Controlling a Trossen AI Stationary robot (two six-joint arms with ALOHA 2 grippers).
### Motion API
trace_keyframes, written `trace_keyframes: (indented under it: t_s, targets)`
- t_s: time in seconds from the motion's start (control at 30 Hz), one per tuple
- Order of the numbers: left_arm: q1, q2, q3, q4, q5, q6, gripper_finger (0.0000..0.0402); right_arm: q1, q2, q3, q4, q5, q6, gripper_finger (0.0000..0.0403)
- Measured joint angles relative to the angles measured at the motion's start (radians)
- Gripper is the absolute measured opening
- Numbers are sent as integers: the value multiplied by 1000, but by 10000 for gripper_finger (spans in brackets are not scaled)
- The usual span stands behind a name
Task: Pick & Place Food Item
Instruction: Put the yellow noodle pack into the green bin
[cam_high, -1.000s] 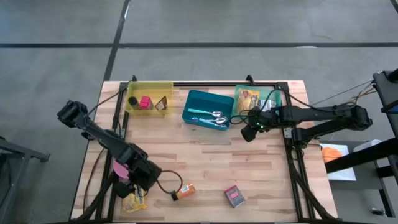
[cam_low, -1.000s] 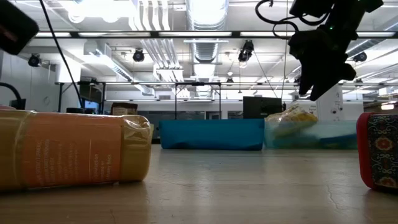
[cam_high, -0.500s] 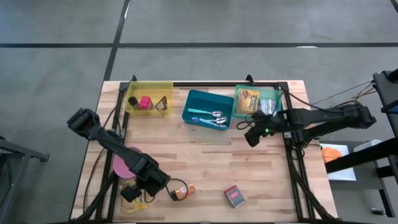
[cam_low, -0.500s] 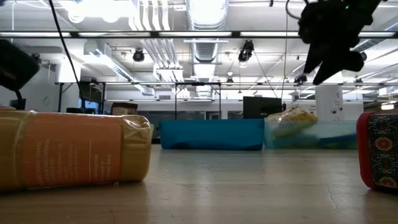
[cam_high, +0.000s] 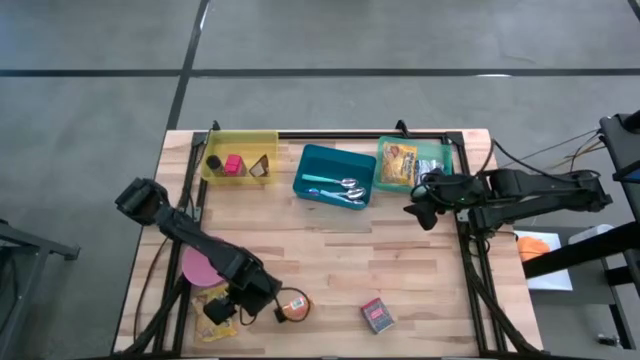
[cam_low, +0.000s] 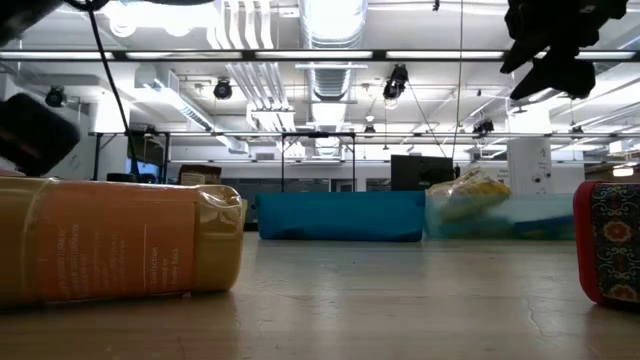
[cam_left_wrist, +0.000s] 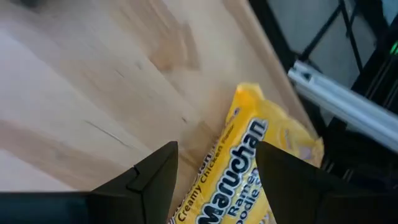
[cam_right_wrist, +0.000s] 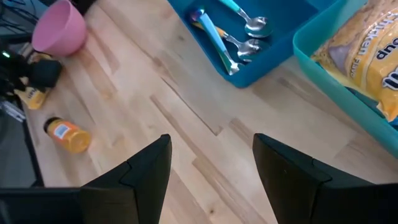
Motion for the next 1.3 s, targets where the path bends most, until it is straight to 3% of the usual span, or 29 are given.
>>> trace_keyframes:
  t_s: [0.33, 0.7, 1.03, 1.3]
  targets:
    - [-37, 80, 0, -34, 15, 72, 222, 0, -25, 0, 0, -2, 9, 224]
    - [-46, 81, -1, -46, 15, 174, 219, 0, -25, 0, -4, -4, 0, 224]
    - [-46, 80, -38, -49, 43, 154, 144, 0, -25, 0, -4, -5, 0, 224]
    - [-47, 80, -60, -47, 82, 136, 134, 0, -25, 0, -4, -9, -5, 224]
